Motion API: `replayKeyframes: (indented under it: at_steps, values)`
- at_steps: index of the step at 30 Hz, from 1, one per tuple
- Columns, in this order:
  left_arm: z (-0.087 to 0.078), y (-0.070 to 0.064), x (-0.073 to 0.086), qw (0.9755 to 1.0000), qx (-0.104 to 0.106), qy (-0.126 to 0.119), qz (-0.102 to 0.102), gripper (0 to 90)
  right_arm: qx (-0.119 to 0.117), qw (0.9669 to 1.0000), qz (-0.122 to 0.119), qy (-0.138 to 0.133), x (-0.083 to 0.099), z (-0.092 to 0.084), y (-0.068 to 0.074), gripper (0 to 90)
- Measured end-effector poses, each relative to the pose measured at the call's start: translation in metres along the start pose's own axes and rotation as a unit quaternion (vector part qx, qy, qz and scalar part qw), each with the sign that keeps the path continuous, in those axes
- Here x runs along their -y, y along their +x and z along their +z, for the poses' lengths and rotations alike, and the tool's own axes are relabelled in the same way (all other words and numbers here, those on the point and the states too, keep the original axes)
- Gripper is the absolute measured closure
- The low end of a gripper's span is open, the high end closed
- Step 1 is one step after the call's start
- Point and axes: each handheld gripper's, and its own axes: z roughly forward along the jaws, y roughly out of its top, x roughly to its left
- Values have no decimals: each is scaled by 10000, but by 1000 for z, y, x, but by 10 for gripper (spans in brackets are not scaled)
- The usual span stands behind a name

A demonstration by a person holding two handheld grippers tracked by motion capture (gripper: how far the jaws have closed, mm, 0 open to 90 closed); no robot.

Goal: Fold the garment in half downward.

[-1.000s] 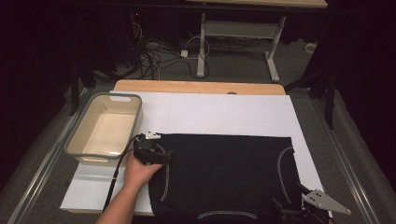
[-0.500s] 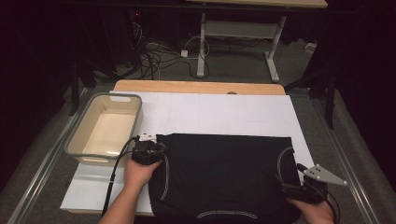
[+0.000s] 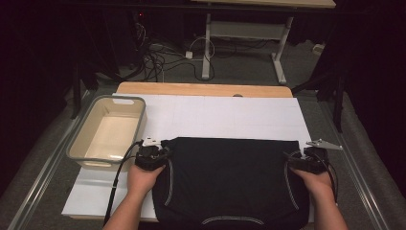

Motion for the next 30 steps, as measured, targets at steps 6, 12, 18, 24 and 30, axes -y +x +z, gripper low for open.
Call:
replayKeyframes:
  at_steps: [6,12,18,24,30]
  values:
    - [0,0,0,10000,1,-10,11,717,50,9995,-48,313,-5,9,2,159]
    - [0,-4,1,9999,-95,-31,105,717,-258,9994,-205,119,-2,6,7,501]
    - [0,-4,1,9998,-123,-26,140,718,-637,9977,-194,108,-2,6,5,704]
    - [-1,-9,2,9991,-295,-82,299,732,-766,9967,-242,78,-1,5,6,774]
    - [-7,-12,-2,9988,-297,-303,237,754,-561,9971,-391,-331,0,-5,11,788]
